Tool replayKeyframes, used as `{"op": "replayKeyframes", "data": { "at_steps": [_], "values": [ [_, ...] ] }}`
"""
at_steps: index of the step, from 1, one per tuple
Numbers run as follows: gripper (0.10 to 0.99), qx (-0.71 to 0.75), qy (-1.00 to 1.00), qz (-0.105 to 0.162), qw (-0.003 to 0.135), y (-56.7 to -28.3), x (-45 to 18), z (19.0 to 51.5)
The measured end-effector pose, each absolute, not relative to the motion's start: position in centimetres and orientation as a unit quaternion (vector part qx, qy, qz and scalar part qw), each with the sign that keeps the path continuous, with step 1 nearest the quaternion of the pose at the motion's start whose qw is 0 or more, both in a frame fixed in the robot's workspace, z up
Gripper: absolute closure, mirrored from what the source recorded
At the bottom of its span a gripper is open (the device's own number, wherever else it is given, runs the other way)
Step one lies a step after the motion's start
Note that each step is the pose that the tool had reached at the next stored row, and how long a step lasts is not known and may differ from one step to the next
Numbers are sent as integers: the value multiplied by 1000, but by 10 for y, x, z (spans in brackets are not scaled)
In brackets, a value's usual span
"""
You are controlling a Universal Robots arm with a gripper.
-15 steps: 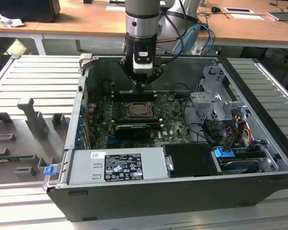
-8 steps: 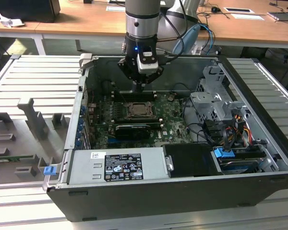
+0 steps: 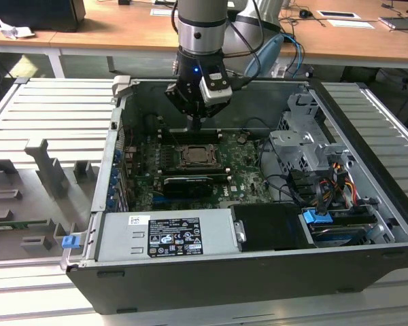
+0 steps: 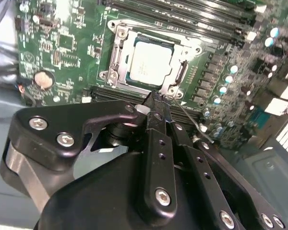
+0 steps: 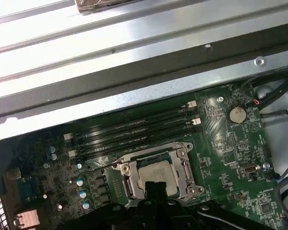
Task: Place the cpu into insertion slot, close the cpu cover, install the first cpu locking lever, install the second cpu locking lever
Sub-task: 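Install the first cpu locking lever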
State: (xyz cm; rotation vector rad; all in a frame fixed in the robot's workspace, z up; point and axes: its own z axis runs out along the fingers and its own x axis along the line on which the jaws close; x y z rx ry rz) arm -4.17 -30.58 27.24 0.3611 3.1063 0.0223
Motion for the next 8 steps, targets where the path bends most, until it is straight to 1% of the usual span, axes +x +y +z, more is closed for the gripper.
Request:
{"op": "replayKeyframes", "data": {
  "at_steps": [8],
  "values": [
    [980,51,999,8,7,-306,-42,272]
  ]
}}
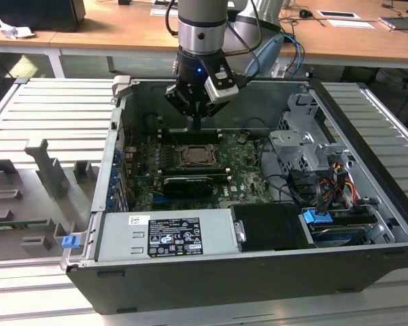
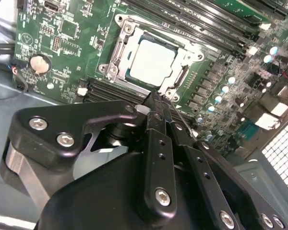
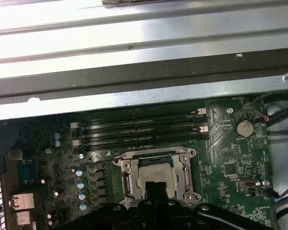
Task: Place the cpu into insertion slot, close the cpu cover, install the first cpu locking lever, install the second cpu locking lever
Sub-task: 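Install the first cpu locking lever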
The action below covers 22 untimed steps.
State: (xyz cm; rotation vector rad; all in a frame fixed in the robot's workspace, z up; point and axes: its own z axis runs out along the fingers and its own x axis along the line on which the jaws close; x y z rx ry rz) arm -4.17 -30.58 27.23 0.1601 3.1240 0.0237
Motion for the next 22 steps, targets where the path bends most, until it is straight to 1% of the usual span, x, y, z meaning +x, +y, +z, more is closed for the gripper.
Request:
{"op": "replayKeyframes", "data": {
  "at_steps": [10,22],
  "values": [
    [980,6,1000,8,6,-306,-42,272],
    [980,-3,1000,8,6,-309,-78,262]
  ]
}}
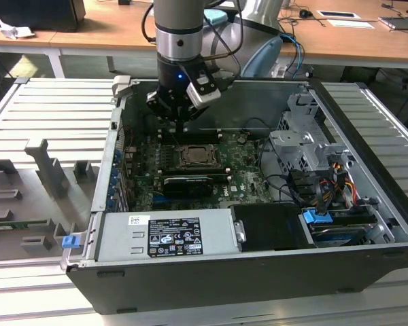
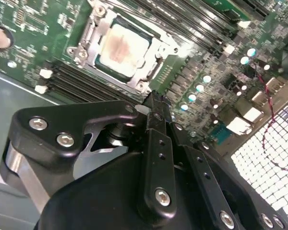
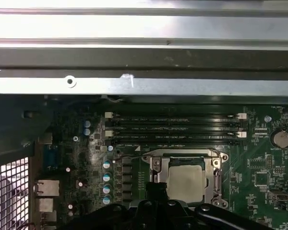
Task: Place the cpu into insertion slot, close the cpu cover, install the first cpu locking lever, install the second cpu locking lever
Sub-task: 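Install the first cpu locking lever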
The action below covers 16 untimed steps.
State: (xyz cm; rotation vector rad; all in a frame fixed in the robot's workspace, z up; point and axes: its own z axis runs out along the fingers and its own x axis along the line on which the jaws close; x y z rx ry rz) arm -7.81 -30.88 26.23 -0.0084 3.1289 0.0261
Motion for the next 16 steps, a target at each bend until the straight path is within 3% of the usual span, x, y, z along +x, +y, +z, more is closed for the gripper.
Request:
{"op": "replayKeyframes", "data": {
  "at_steps": [7,16],
  "values": [
    [980,-14,1000,8,6,-308,-116,257],
    [980,-17,1000,8,6,-288,-119,255]
  ]
}}
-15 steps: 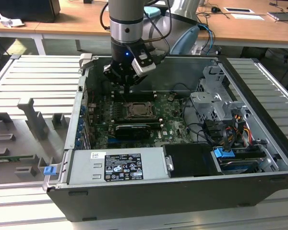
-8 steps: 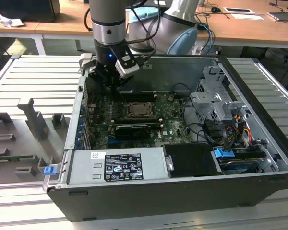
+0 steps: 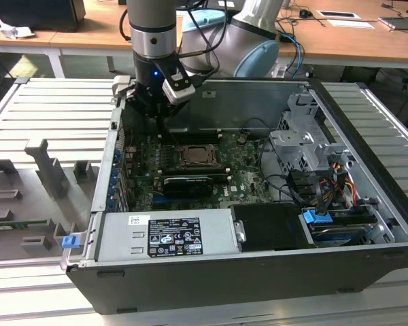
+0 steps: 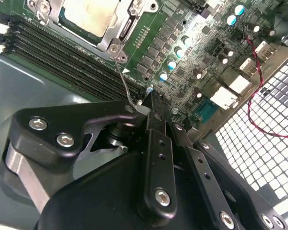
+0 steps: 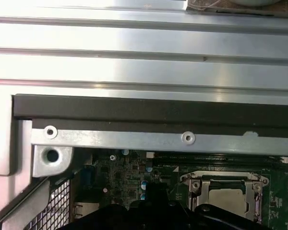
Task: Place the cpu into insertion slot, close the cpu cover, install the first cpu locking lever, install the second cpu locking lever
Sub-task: 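Install the first cpu locking lever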
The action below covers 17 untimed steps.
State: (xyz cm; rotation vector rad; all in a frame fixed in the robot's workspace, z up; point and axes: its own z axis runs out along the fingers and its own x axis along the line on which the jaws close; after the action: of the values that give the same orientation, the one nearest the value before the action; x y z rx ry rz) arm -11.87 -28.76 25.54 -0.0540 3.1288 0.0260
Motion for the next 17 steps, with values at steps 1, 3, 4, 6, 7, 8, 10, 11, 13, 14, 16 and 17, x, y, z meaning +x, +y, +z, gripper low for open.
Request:
{"op": "replayKeyframes", "data": {
  "at_steps": [1,3,4,6,7,8,10,11,13,14,16,17],
  "values": [
    [980,-17,1000,8,6,-288,-119,255],
    [980,-17,1000,8,6,-288,-119,255],
    [980,-17,1000,8,6,-288,-119,255],
    [980,-17,1000,8,6,-288,-118,255],
    [980,-17,1000,8,6,-288,-118,255],
    [980,-17,1000,8,6,-288,-117,255],
    [980,-17,1000,8,6,-288,-116,255],
    [980,-17,1000,8,6,-288,-116,255],
    [980,-17,1000,8,6,-288,-115,255],
    [980,-17,1000,8,6,-288,-114,255],
    [980,-17,1000,8,6,-288,-113,255],
    [980,-17,1000,8,6,-288,-113,255]
  ]
}}
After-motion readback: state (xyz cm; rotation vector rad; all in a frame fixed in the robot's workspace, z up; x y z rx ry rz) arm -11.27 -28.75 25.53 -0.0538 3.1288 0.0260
